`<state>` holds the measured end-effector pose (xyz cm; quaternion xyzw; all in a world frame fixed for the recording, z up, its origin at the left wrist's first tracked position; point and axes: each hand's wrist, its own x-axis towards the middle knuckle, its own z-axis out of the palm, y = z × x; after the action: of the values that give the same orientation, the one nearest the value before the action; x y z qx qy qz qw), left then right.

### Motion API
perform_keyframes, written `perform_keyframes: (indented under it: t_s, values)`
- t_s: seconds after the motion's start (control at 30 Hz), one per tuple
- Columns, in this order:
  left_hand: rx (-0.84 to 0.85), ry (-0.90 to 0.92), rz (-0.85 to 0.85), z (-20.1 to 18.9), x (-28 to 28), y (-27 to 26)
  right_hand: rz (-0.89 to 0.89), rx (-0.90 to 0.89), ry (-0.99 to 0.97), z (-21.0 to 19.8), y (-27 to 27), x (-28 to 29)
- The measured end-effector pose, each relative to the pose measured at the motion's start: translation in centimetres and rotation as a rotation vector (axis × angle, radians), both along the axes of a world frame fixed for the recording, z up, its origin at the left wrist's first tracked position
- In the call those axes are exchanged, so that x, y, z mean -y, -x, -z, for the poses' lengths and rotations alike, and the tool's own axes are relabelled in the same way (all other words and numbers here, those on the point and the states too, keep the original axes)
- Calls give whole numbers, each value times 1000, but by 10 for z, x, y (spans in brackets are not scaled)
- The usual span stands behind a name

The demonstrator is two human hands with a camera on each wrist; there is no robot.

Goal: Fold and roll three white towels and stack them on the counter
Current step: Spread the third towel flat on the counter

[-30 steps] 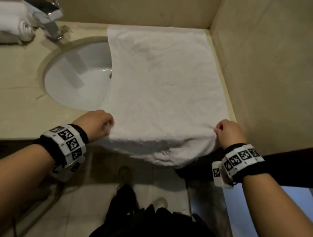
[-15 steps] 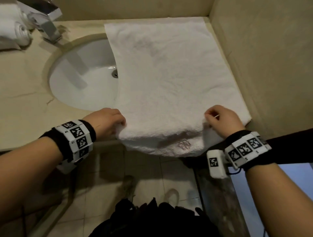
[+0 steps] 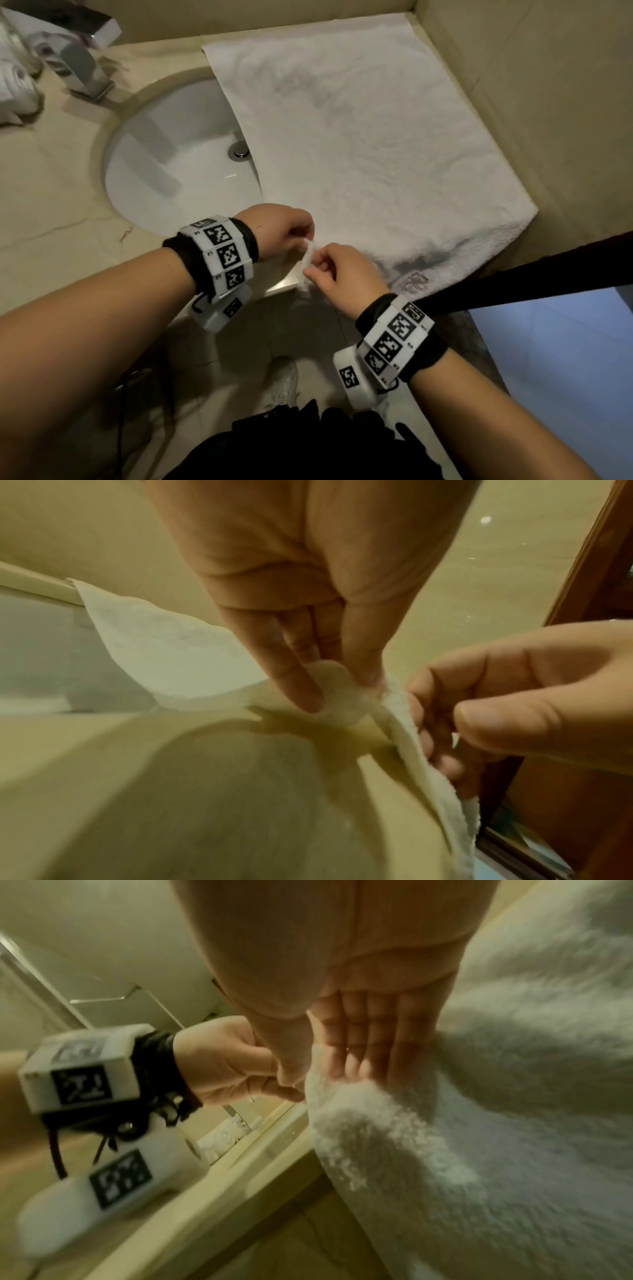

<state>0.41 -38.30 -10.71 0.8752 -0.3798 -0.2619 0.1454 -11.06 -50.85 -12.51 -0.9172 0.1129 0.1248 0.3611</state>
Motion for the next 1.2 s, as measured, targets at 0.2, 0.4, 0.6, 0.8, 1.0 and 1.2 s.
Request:
perform_keyframes:
  t_s: [0.2,0.4,0.6,0.8,1.0,1.2]
  values:
    - [-108,107,-27,-8,4,-9,10,58,439,4,-9,-15]
    - [48,-18,119,-6,5,-12,73,-18,436,-14,-8,8]
    - [124,-6,113,-1,2,-27,255,52,437,-40,33,73]
    - [120,19,129,0,7,-30,190,211,96,-58,57,90]
    - [238,-166,240,0,7,-42,-29,-204,191,-56,77,95]
    - [313,-48,271,-19,35,-50,261,-57,45,-36,106,115]
